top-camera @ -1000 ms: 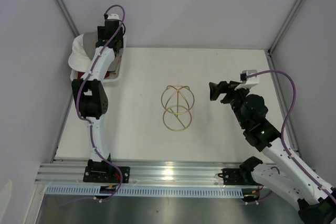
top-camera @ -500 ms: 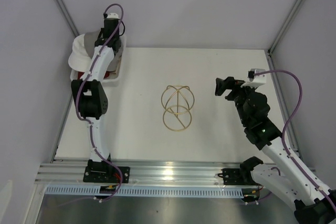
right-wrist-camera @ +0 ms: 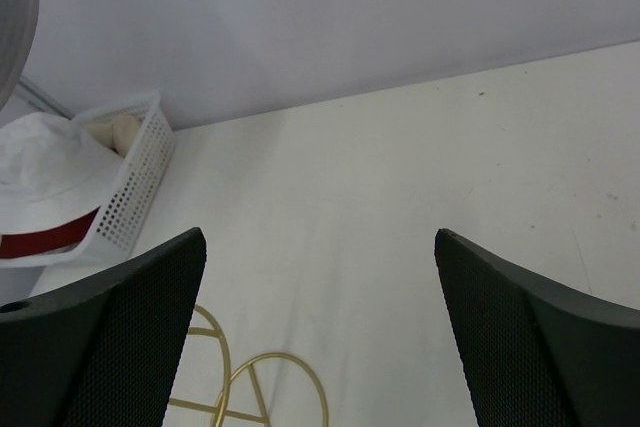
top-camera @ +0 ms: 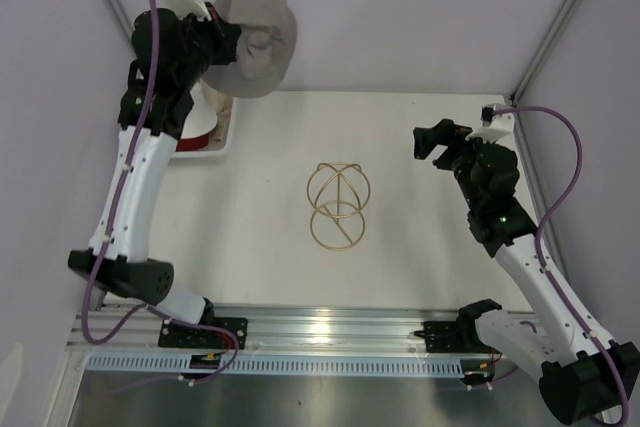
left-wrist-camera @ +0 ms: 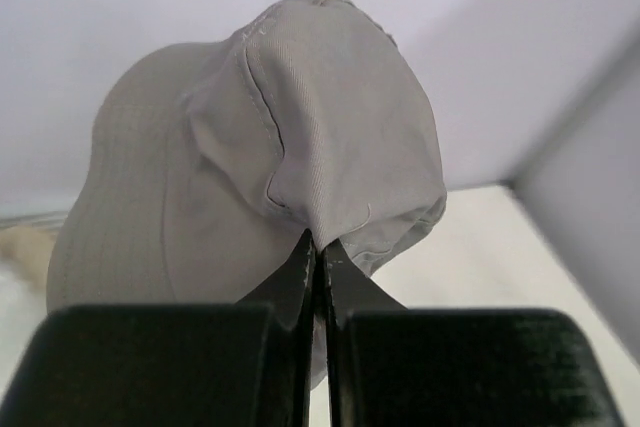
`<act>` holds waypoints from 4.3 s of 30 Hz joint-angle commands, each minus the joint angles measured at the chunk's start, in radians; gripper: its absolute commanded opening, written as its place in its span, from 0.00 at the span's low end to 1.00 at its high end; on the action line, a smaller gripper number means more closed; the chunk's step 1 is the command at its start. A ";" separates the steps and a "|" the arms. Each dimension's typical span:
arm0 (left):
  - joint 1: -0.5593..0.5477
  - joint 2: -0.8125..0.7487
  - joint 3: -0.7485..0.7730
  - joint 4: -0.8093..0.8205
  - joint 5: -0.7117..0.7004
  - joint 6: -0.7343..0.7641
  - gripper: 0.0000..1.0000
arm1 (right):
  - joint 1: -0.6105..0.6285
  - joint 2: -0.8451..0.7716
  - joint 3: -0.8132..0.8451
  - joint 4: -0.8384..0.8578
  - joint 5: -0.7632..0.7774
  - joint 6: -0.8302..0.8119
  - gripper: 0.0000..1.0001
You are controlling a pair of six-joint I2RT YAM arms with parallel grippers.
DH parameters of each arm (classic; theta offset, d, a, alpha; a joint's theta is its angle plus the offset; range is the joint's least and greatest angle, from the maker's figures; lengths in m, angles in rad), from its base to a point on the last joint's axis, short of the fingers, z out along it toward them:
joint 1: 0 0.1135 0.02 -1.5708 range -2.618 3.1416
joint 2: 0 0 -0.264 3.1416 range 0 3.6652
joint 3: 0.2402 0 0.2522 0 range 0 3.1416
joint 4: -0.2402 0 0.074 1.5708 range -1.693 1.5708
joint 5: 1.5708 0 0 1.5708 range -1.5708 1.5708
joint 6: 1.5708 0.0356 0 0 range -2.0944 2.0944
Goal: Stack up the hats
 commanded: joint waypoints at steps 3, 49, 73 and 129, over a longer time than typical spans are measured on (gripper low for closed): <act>-0.115 -0.217 -0.258 0.211 0.245 -0.163 0.01 | -0.013 -0.025 0.054 0.045 -0.095 0.019 0.99; -0.308 -0.644 -1.161 0.386 0.190 -0.208 0.99 | -0.061 0.059 -0.188 0.096 -0.376 0.248 0.99; -0.308 -0.687 -1.216 0.305 -0.109 -0.235 1.00 | 0.080 0.005 -0.498 0.410 -0.323 0.784 0.41; 0.149 -0.136 -0.611 0.175 -0.479 -0.234 0.99 | 0.088 -0.422 -0.434 -0.082 0.058 0.204 1.00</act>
